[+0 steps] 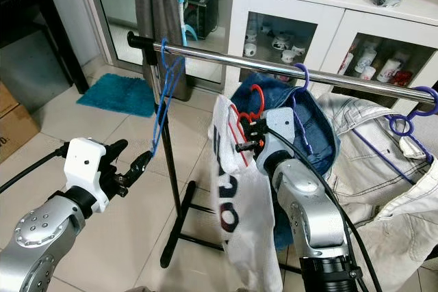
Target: Hang hanger
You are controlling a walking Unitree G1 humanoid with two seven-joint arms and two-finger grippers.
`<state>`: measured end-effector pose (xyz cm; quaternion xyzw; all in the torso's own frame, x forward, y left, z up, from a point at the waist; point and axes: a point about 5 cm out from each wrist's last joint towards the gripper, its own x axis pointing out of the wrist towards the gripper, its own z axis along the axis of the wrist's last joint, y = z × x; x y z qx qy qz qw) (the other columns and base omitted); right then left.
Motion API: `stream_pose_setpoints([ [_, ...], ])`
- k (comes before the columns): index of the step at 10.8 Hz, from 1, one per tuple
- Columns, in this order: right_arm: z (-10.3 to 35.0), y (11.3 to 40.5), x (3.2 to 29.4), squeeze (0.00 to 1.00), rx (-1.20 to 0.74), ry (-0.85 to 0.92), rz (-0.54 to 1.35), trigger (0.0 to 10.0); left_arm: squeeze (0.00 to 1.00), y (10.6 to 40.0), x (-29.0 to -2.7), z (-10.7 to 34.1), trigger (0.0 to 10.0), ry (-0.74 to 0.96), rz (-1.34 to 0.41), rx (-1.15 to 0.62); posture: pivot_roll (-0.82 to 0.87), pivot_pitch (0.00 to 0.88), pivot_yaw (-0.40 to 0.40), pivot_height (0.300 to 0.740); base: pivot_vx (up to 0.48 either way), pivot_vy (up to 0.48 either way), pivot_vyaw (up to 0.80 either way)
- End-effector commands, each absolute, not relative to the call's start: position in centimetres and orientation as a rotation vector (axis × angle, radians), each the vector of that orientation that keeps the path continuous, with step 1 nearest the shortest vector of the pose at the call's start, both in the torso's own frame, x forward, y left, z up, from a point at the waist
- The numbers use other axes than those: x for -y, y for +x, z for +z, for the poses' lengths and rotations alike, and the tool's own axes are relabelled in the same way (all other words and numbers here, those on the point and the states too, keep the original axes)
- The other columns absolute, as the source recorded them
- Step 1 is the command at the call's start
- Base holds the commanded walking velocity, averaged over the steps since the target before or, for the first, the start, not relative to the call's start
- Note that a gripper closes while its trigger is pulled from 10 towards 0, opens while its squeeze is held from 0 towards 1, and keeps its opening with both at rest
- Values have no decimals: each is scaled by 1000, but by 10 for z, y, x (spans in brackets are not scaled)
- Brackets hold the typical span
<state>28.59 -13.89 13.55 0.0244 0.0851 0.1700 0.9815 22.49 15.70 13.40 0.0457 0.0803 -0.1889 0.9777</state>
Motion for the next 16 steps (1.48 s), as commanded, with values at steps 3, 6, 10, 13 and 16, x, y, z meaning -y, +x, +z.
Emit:
stream_pose_setpoints([
  [3, 142, 289, 136, 0, -145, 43, 367, 0, 0, 224, -158, 133, 10000, 96, -367, -171, -52, 0, -15, 740, 0, 0, 0],
  [6, 142, 285, 135, 0, -141, 44, 360, 0, 0, 225, -161, 133, 10000, 103, -375, -180, -72, 0, 15, 740, 0, 0, 0],
  [10, 144, 286, 136, 0, -140, 40, 352, 0, 0, 228, -160, 133, 10000, 103, -386, -181, -79, 0, 15, 740, -202, 0, 0],
  [13, 144, 286, 135, 0, -140, 44, 355, 0, 0, 228, -161, 133, 10000, 108, -389, -186, -80, 0, 20, 740, -285, 0, 0],
  [16, 146, 283, 131, 0, -133, 42, 383, 0, 0, 228, -159, 132, 10000, 116, -414, -195, -80, 0, 27, 740, -286, 0, 0],
])
